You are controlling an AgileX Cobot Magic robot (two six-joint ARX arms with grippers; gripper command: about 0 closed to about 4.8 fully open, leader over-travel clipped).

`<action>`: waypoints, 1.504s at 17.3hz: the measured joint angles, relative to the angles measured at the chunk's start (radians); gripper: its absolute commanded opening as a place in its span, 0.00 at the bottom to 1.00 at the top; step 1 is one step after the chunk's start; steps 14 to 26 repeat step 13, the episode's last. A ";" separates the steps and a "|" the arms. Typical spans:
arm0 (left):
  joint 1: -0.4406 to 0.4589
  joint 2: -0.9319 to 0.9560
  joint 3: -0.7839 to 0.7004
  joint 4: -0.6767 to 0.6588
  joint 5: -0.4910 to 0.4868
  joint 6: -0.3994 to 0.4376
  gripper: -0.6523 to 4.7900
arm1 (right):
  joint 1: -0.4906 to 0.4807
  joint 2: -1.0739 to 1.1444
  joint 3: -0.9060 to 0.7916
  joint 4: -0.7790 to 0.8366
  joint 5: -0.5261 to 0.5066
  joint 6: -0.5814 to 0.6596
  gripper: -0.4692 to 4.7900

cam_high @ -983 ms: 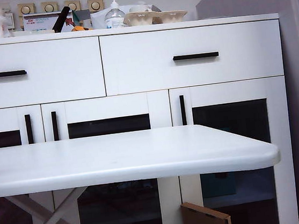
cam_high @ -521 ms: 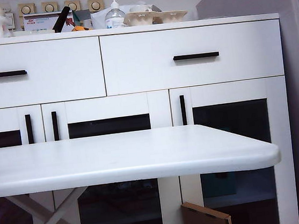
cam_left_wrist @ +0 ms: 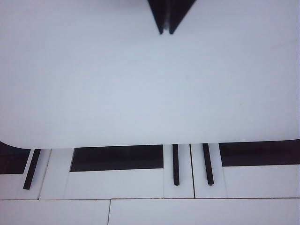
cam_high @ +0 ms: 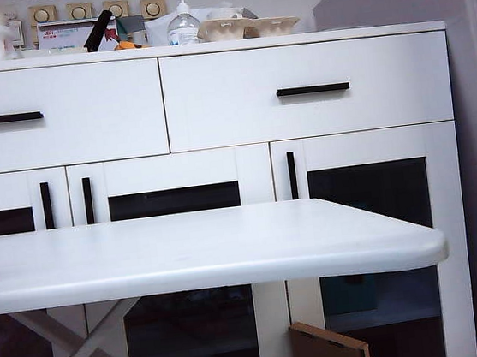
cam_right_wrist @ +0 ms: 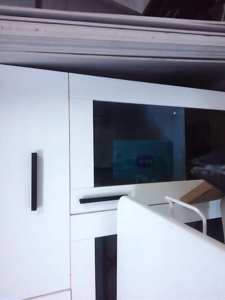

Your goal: Pick up a can of beer from the white table, open the left drawer, place the beer inside the drawer, and finally close the drawer.

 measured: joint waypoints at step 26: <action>0.000 0.000 0.000 0.000 0.000 0.000 0.11 | -0.005 0.000 0.000 -0.025 0.029 0.000 0.08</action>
